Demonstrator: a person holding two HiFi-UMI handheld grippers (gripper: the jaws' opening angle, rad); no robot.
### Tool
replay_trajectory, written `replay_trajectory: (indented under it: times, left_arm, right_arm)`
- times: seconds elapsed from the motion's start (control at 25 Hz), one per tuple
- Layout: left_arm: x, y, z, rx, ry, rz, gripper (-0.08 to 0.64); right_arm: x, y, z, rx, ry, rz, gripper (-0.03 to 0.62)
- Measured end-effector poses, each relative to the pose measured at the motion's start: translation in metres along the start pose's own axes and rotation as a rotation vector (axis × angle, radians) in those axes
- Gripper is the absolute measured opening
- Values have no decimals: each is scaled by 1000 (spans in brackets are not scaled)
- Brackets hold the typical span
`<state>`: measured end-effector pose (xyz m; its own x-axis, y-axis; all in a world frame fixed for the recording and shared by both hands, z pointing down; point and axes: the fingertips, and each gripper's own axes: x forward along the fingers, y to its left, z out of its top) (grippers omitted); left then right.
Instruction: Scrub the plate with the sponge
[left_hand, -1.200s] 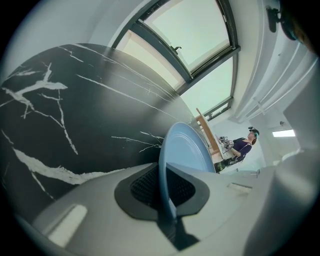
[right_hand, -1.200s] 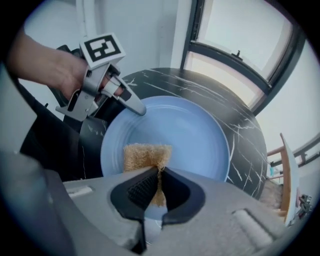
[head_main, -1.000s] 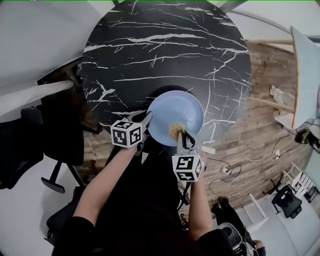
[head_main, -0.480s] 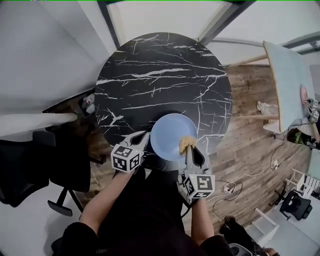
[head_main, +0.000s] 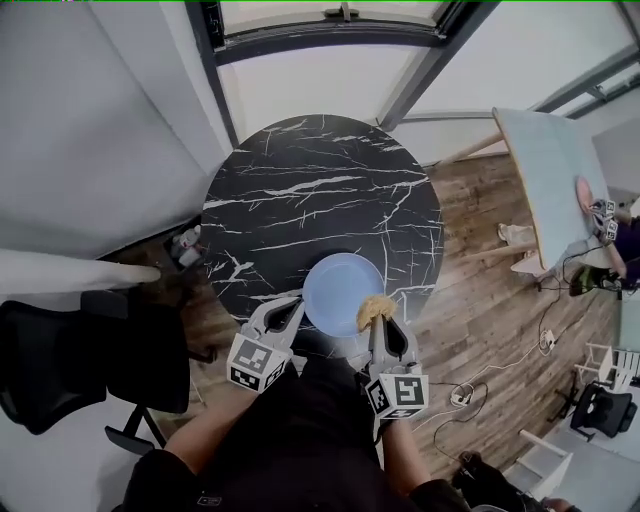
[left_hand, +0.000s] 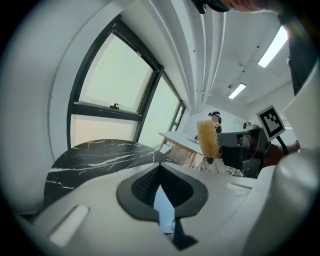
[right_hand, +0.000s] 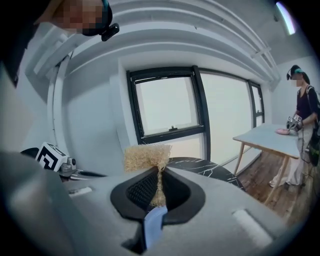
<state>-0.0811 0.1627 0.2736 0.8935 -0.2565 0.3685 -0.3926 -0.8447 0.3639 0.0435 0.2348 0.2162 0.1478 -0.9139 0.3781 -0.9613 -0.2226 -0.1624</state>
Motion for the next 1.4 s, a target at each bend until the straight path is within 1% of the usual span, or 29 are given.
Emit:
replay_trajectory:
  times: [0.12,0.2,0.36,0.48,0.76,1.0,1.2,1.4]
  left_arm:
    - [-5,-11,16,66,-81,52,0]
    - [-5,-17,22,73,-116,82,0]
    - [1,-35,28,58,-129,94,0]
    - [8,-41,38,93,-152,110,0]
    - [9,-48,62,175,-243,149,0]
    - [10,-54,64,169,-247,138,0]
    - [15,-54,63,177,-242,141,0]
    - [17,-53,67,161,-254,135,0]
  right_arm:
    - [-6,1,-1,-10,-26,19,21]
    - [-9,-3,-2,-24,-39,24,21]
    - [-15,-8,1,-33,-42,48,21]
    - [-14,-8,5,-43,-61,66,21]
    - [-13,-13,14,-89,-95,91,21]
    - [-11,-17,13,-96,-84,121,20]
    - [-10,-21,12,-112,-78,126,17]
    - [-7,-22,13,-108,-78,128,17]
